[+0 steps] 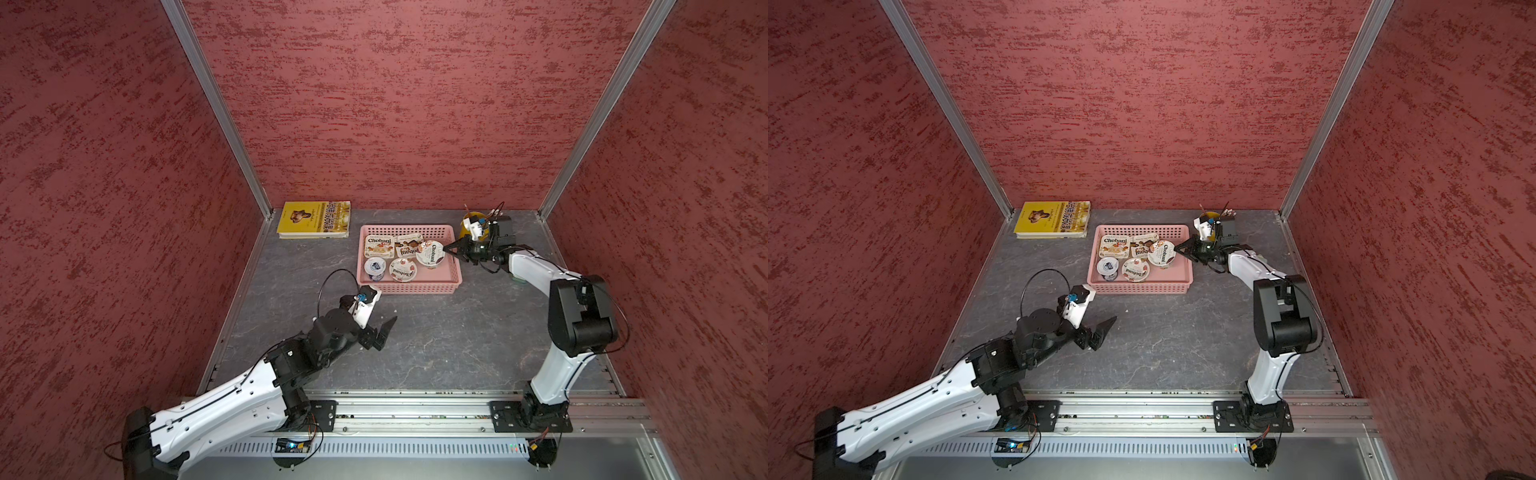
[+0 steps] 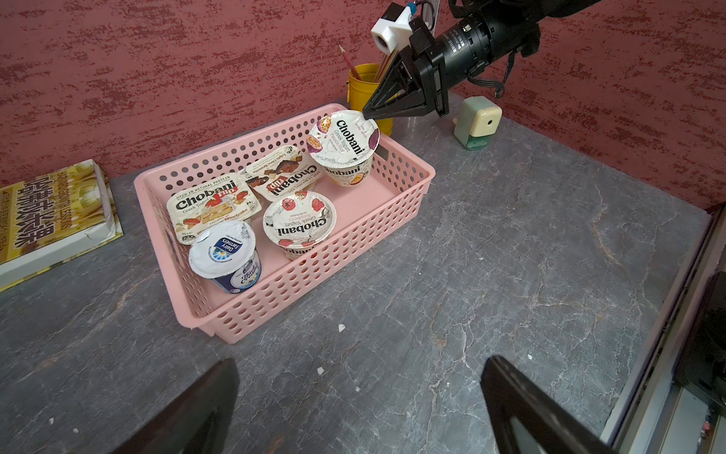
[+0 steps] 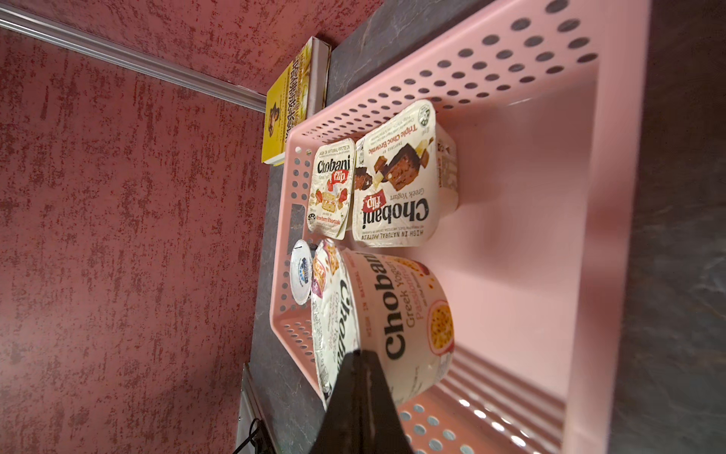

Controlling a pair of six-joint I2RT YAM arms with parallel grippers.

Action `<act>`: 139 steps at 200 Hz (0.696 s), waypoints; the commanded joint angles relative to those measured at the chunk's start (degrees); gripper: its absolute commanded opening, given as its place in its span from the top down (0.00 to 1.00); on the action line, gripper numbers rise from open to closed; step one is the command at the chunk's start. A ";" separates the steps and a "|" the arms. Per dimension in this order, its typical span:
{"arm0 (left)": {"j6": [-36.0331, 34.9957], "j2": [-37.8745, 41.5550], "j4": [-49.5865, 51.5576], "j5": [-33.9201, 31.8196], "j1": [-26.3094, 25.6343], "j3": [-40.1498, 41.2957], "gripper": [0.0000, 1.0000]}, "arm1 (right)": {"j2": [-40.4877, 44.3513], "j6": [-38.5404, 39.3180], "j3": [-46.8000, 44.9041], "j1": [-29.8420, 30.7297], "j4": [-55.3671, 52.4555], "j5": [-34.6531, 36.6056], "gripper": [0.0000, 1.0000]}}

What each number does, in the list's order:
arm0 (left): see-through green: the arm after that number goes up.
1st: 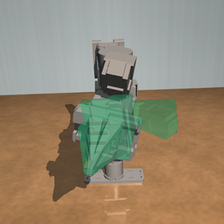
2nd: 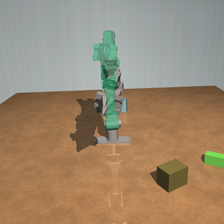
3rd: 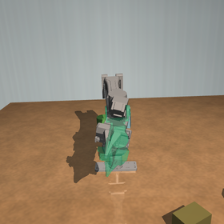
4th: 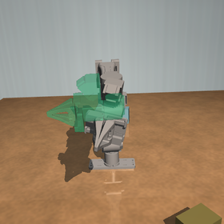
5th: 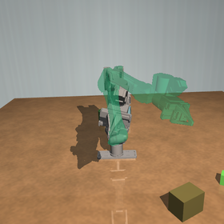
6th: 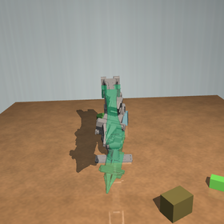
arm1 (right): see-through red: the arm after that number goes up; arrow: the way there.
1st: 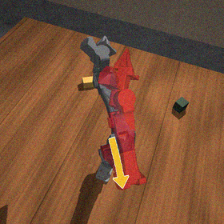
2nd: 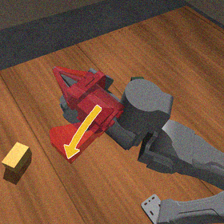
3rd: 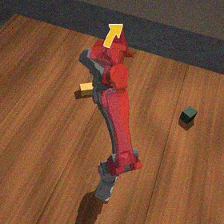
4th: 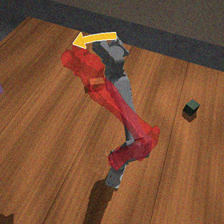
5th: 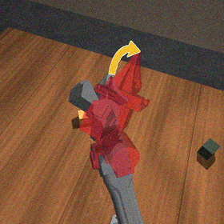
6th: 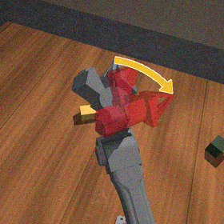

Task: Put the yogurt in the basket
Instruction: Place the yogurt in the basket.

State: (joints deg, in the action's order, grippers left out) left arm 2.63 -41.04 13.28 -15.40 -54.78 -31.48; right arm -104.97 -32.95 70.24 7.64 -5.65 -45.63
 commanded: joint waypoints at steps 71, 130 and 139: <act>-0.74 -0.30 0.07 0.71 1.40 1.03 0.00 | -4.72 2.58 1.65 -0.33 -0.35 2.46 1.00; -0.62 0.26 0.52 0.74 1.53 1.32 0.00 | -5.30 5.30 2.97 -0.18 -4.59 6.30 1.00; -0.68 0.21 0.50 0.72 1.53 1.25 0.00 | -5.42 5.69 3.15 -0.19 -5.26 6.73 1.00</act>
State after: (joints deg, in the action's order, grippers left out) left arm 2.55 -41.50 13.30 -15.20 -53.63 -30.94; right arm -109.62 -29.61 71.40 7.60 -8.29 -41.71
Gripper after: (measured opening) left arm 0.994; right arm 0.045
